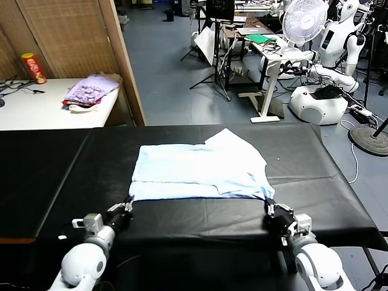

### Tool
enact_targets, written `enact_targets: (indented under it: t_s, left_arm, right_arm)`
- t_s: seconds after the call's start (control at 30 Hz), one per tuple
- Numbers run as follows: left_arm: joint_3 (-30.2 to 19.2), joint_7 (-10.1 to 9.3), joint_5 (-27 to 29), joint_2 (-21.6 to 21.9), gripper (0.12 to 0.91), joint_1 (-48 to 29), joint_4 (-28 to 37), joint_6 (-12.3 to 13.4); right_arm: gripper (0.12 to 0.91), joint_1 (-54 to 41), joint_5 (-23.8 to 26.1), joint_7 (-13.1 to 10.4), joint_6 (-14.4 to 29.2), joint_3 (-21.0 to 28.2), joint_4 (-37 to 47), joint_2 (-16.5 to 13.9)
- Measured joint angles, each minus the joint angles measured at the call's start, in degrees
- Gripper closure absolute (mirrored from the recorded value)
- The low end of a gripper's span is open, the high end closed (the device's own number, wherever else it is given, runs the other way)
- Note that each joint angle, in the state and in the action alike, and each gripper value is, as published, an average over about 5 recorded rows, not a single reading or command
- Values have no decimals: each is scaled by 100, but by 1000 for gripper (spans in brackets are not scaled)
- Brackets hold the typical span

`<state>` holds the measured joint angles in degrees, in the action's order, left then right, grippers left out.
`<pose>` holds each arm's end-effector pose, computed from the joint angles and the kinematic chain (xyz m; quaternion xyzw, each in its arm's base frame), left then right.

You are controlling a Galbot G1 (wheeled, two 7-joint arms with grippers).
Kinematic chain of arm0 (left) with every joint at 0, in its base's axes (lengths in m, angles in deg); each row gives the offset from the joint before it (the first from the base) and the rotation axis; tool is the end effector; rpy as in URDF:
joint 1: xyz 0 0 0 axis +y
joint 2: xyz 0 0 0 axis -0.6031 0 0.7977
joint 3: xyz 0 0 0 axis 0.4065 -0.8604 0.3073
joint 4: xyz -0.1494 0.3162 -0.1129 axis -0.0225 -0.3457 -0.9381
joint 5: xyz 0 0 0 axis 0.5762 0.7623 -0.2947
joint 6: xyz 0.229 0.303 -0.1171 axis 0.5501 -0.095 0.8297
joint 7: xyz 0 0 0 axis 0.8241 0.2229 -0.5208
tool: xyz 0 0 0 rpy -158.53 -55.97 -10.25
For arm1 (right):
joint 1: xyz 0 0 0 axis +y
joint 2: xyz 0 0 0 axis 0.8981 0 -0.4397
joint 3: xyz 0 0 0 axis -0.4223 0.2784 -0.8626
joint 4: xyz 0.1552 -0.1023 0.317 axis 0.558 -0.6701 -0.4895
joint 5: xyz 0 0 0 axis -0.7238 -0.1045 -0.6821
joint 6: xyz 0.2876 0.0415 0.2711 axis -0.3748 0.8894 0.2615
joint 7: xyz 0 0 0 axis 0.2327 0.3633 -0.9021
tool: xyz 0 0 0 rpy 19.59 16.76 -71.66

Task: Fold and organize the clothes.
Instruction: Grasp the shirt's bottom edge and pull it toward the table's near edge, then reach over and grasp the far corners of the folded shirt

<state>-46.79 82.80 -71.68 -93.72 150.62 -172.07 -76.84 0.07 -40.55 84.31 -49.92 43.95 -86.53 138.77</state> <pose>0.2605 0.0992 -0.3189 -0.0337 -0.9713 0.0193 0.2345 0.2452 -0.0903 -0.3061 0.0643 -0.9701 0.0529 0.2280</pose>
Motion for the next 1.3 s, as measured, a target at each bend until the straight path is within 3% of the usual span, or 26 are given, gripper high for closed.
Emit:
enact_targets:
  t_s: [0.27,0.33,0.43,0.53,0.63,0.77,0.9,1.0,1.3]
  left_arm:
    - [269,-65,141,232,903,900,-777,-40]
    - [328,-120,164,248,903,1098,-921,-87]
    - [429,-188,178,272,886,1363,-1112,-164]
    - [551,-289,189,283,777,1591,-1297,-257]
    - [680,-420,207,261,610,1754,-1501,-423]
    - [868,-492,122,264,393,1765,-1798,-710]
    - [1081,-364,-169,374,251,1471,-1921,-778]
    - [1072,-260,-294,436,235,939,-1734,-821]
    - [233,-426,-957,593,232,-1338,-190,-1224]
  right_arm:
    - [899,576,11,-23,-146,-81,-344,44]
    - [865,663,-26,-21,-245,-109,-440,28]
    - [732,783,-115,-12,-397,-172,-632,-22]
    - [566,873,-257,-25,-547,-253,-899,-105]
    - [399,870,-474,-79,-711,-370,-1207,-217]
    - [256,611,-761,-206,-809,-496,-1413,-399]
    - [229,-114,-808,-357,-805,-363,-1130,-536]
    - [227,-882,-759,-461,-878,-57,-662,-560]
    - [227,-3365,-672,-663,-924,1310,1350,-264]
